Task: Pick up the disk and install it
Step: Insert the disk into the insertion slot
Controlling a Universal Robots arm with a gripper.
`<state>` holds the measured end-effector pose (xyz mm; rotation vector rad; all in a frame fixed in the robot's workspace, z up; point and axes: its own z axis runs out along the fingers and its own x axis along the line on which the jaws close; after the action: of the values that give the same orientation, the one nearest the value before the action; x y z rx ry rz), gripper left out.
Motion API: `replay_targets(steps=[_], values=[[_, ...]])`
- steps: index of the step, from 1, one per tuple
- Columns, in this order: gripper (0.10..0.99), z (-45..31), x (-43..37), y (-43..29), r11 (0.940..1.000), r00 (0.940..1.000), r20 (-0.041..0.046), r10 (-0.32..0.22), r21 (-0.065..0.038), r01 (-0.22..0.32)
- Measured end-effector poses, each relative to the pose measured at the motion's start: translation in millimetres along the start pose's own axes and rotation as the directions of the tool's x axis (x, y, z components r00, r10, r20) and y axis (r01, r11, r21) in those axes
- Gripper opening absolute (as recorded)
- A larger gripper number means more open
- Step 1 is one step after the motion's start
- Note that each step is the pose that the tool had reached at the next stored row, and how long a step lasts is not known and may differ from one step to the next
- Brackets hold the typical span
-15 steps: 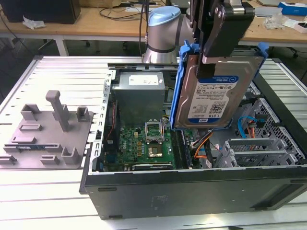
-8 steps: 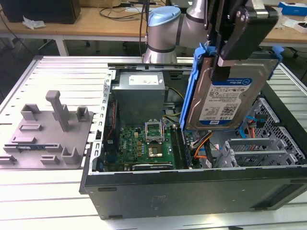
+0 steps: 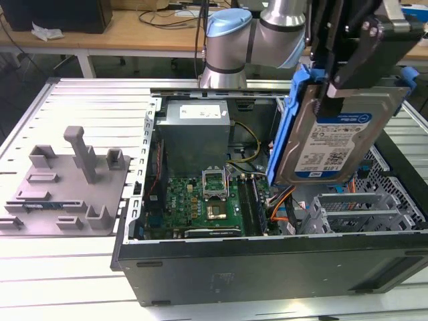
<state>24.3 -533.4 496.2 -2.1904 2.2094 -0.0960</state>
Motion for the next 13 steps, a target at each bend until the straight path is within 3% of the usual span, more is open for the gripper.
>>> replay_targets(steps=[4, 13], values=[[0.369, 1.7, 0.6, -12.5, 1.0, 1.0, 0.0, 0.0, 0.0, 0.0], [0.369, 4.9, 0.4, -32.9, 1.0, 1.0, 0.0, 0.0, 0.0, 0.0]])
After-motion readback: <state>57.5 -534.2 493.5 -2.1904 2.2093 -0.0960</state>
